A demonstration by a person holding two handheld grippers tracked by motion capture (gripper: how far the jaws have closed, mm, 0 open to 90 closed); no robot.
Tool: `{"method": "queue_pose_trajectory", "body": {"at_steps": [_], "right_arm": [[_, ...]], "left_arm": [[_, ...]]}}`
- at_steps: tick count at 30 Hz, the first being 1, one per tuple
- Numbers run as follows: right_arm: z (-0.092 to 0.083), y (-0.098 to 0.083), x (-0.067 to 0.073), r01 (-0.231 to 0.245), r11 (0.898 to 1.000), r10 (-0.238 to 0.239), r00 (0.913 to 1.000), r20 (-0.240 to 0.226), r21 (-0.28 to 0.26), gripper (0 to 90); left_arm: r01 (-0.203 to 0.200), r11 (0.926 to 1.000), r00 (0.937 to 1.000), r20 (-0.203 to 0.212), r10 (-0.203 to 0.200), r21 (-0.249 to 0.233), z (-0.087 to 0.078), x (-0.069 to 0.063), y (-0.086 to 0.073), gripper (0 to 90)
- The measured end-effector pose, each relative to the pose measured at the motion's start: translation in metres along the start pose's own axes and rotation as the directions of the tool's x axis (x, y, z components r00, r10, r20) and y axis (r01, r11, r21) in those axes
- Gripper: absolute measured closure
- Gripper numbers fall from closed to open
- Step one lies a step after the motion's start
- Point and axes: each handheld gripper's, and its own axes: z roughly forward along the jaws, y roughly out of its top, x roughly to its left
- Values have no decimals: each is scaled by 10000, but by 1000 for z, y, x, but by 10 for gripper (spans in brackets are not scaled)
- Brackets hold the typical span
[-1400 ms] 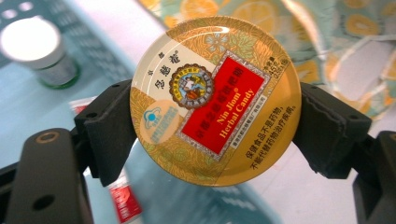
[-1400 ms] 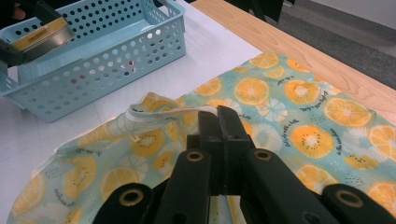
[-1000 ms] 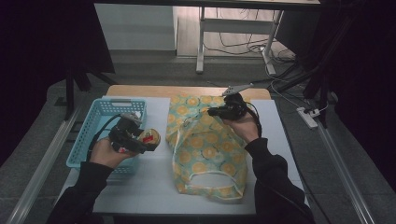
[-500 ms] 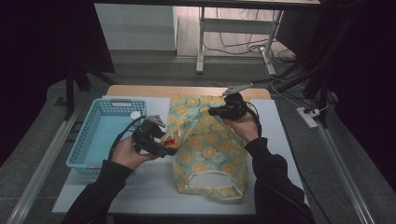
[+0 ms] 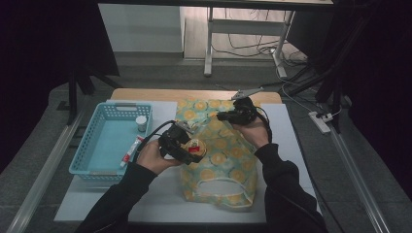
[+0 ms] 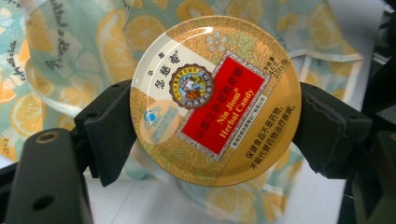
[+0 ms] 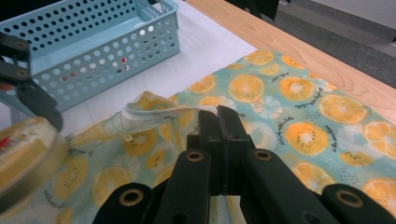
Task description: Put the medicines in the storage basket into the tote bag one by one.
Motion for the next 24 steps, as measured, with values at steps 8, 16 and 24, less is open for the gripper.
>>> {"method": "queue_pose_trajectory", "body": {"at_steps": [8, 16, 24], "right_arm": [[1, 0, -1, -22, 10000, 23, 10000, 43, -38, 900], [2, 1, -3, -42, 10000, 43, 9999, 103, -63, 900], [2, 0, -8, -187, 9998, 189, 9996, 214, -90, 900]], "left_arm": [[-73, 9999, 9998, 179, 74, -88, 14, 2, 12, 206], [-280, 9995, 9991, 314, 284, -124, 29, 1, 28, 205], [-456, 9990, 9985, 298, 455, 42, 51, 4, 39, 205]]}}
